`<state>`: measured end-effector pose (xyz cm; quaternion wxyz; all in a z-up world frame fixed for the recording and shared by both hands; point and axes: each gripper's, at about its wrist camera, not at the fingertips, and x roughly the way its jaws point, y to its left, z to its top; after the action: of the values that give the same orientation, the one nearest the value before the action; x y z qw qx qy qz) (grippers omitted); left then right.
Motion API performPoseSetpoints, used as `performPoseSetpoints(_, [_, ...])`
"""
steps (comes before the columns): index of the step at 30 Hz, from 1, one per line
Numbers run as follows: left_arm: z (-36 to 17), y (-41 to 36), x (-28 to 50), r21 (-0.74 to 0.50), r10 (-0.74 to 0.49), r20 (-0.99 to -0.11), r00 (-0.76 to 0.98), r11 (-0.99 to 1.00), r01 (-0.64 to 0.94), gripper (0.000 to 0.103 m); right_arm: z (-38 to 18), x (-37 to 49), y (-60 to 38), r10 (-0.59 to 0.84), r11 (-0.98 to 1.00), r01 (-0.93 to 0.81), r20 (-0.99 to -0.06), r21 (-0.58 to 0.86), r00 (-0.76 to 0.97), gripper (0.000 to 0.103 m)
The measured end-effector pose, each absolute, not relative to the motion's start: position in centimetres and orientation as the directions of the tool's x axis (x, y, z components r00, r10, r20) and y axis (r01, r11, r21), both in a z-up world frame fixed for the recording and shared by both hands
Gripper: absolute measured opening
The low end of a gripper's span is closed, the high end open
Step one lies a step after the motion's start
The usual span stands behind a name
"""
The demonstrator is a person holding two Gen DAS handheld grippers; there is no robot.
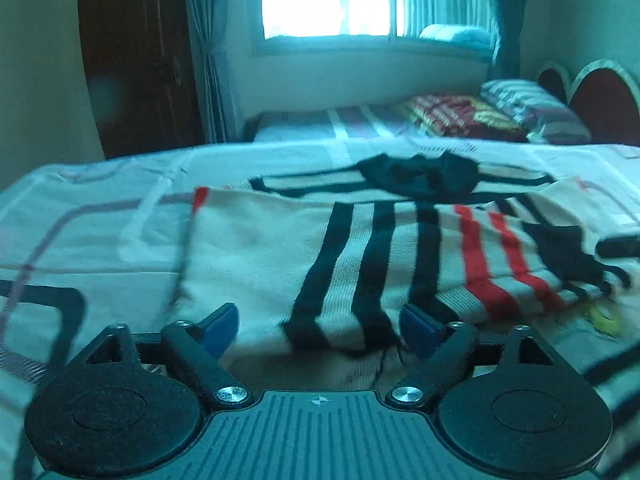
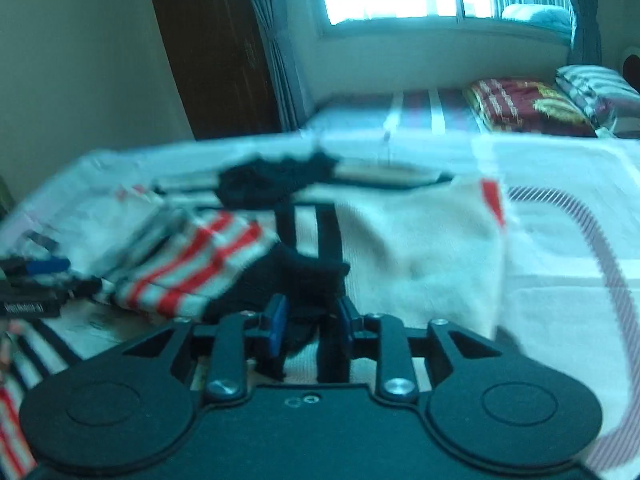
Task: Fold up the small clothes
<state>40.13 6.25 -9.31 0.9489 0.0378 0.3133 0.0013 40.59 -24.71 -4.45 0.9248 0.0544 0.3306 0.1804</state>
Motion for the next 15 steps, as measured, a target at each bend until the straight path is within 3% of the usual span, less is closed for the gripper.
performPoseSetpoints(2, [-9.0,7.0,37.5,0.083,0.028,-0.592,0.805,0.996,0.026,0.100,-3.8,38.8,-26.5,0.375,0.927,-0.284,-0.605,0.246,0.702,0.042])
performPoseSetpoints(4, [-8.9,8.2,34.5,0.063,0.021,-0.607,0.794,0.998,0.021,0.100,-3.4,36.2,-28.4,0.381,0.924,-0.270,-0.609,0.270,0.696,0.043])
performPoseSetpoints(9, [-10.0,12.4,26.1,-0.099,-0.062,-0.671,0.739,0.995,-0.007,0.099,-3.9,27.2,-33.1,0.388,0.908,-0.162,-0.629,0.387,0.674,0.046])
performPoseSetpoints(10, [-10.3,13.0,24.4,-0.128,-0.081,-0.682,0.727,0.992,-0.010,0.097,-4.1,25.3,-33.7,0.393,0.900,-0.138,-0.634,0.413,0.666,0.046])
performPoseSetpoints(12, [-10.8,14.2,21.0,-0.190,-0.124,-0.698,0.705,0.982,-0.016,0.080,-5.0,21.5,-34.5,0.414,0.876,-0.088,-0.646,0.474,0.642,0.047])
performPoseSetpoints(15, [-11.3,15.8,16.6,-0.322,-0.217,-0.686,0.694,0.946,-0.022,0.074,-6.4,16.9,-34.8,0.473,0.811,-0.014,-0.642,0.585,0.604,0.046])
